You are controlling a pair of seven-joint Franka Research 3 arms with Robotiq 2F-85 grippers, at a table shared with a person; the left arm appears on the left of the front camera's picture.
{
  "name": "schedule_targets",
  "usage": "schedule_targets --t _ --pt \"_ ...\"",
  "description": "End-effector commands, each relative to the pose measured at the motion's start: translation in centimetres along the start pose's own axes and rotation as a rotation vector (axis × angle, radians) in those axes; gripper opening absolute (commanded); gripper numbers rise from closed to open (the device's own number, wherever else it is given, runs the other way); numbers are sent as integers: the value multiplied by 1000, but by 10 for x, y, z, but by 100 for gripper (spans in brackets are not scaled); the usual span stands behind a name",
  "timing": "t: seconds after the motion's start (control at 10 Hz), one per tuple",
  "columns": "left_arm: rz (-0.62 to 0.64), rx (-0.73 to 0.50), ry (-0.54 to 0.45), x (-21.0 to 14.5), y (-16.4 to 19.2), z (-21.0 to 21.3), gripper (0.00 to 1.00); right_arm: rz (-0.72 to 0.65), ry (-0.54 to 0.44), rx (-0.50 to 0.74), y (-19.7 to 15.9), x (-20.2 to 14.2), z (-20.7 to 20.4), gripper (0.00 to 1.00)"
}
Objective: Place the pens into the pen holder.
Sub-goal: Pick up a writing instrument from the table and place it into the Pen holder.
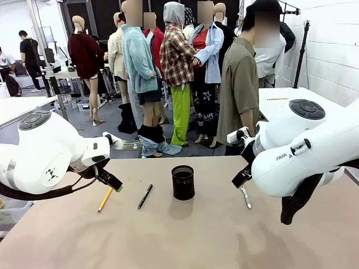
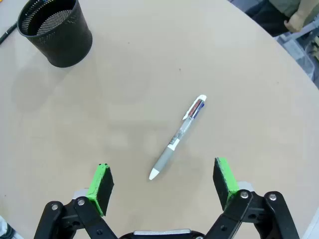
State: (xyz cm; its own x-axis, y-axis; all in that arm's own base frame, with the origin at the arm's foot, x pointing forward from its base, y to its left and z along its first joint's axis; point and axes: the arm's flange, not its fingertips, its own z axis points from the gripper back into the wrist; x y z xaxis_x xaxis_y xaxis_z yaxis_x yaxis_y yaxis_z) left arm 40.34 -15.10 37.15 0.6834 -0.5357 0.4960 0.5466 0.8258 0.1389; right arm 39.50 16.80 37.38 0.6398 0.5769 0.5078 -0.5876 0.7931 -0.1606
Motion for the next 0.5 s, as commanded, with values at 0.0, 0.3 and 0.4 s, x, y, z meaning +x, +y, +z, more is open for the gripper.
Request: schedule_targets --t 0.0,0.3,0.4 --pt "0 0 0 0 0 0 100 0 0 0 0 0 0 100" --pt "0 0 0 0 0 0 100 0 0 0 0 0 0 100" --pt "0 0 0 0 0 0 100 0 0 0 0 0 0 100"
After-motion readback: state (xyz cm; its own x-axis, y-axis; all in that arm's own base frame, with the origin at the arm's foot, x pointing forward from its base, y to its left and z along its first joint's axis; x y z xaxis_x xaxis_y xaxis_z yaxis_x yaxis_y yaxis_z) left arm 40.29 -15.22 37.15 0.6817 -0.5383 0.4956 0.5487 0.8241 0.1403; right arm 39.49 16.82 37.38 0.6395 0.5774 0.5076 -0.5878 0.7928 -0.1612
